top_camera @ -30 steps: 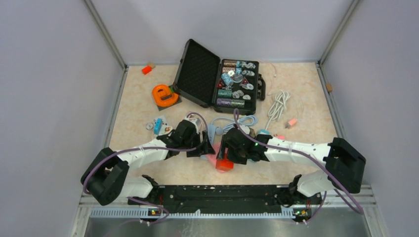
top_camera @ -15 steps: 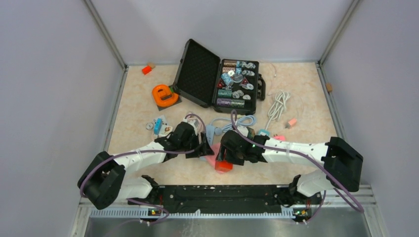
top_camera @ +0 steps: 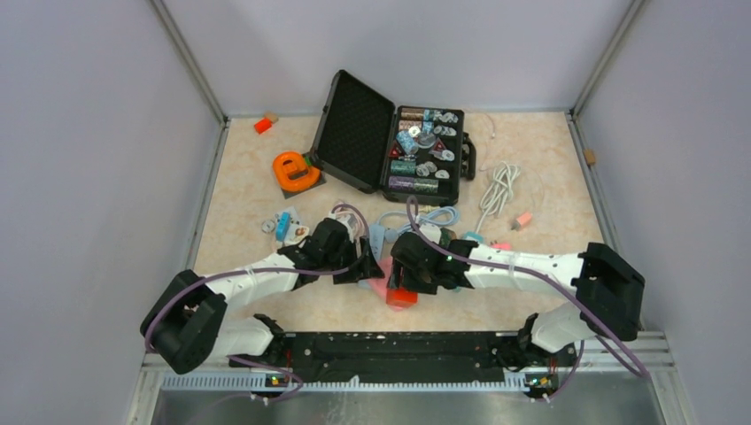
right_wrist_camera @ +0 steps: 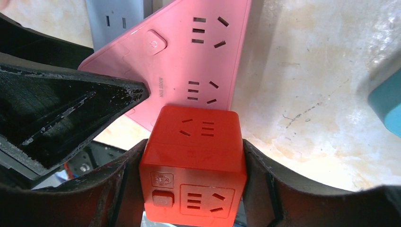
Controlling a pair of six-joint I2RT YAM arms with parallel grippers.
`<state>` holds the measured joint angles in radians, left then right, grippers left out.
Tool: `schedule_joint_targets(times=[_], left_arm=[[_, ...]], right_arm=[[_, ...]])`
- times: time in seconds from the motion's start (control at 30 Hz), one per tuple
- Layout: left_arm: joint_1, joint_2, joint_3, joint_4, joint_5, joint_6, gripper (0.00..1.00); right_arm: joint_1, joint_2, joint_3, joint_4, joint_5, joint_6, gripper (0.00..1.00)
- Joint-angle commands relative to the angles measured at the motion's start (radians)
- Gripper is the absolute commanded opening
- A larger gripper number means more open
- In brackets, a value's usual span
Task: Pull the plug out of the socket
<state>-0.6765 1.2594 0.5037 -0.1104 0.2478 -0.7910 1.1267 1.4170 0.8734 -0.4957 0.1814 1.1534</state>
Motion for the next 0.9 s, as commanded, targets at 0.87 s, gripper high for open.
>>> schedule_joint_targets(times=[0.87], left_arm=[[0.0,0.093,-0.004,-0.082,-0.1,0.056,0.55]], right_arm=[[-0.021,-0.059,0.049,0.201,-0.09,-0.19,0.0]])
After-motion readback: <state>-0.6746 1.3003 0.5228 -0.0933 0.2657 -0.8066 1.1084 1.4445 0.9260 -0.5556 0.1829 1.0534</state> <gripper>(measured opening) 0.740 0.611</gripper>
